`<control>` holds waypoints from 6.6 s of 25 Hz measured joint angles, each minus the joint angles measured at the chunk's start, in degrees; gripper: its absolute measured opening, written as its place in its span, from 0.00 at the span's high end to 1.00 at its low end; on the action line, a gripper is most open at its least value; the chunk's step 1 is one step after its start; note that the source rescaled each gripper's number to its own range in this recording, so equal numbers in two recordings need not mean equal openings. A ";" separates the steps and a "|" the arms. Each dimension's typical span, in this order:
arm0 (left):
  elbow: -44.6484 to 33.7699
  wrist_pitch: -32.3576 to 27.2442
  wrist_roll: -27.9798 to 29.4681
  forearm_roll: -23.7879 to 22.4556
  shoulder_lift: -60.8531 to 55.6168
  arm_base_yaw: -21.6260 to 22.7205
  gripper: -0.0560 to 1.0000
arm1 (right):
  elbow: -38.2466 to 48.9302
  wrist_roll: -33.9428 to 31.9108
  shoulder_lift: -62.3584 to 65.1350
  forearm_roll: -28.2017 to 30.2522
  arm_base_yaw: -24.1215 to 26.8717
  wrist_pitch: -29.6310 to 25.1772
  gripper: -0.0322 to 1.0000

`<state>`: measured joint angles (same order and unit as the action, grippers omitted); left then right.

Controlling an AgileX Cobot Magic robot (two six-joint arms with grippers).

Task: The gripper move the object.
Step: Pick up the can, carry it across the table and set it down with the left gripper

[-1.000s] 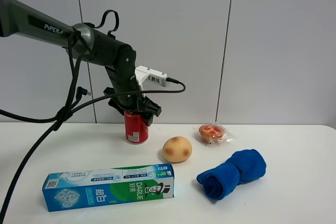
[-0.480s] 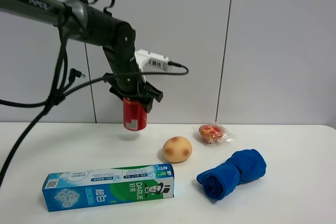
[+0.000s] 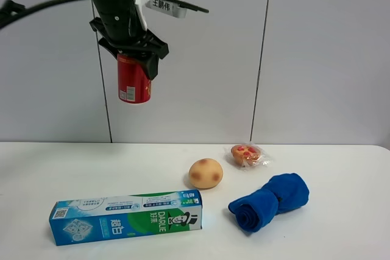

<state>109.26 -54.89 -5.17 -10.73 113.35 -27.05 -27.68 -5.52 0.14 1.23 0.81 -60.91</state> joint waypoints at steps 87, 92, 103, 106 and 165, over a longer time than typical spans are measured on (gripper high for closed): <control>0.00 -2.12 -31.51 10.73 16.07 -23.78 0.95 | 0.00 0.00 0.00 0.00 0.00 0.00 0.00; -5.07 0.85 -33.13 9.92 11.20 -23.60 0.95 | 0.00 0.00 0.00 0.00 0.00 0.00 0.00; -20.92 19.65 -36.51 16.25 3.56 -22.51 0.95 | 0.00 0.00 0.00 0.00 0.00 0.00 0.00; -23.13 21.27 -38.52 16.60 3.68 -21.22 0.95 | 0.00 0.00 0.00 0.00 0.00 0.00 0.00; -24.59 28.13 -39.39 19.65 9.59 -20.37 0.80 | 0.00 0.00 0.00 0.00 0.00 0.00 0.00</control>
<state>84.67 -26.76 -44.56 8.92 122.93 -47.42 -27.68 -5.52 0.14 1.23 0.81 -60.91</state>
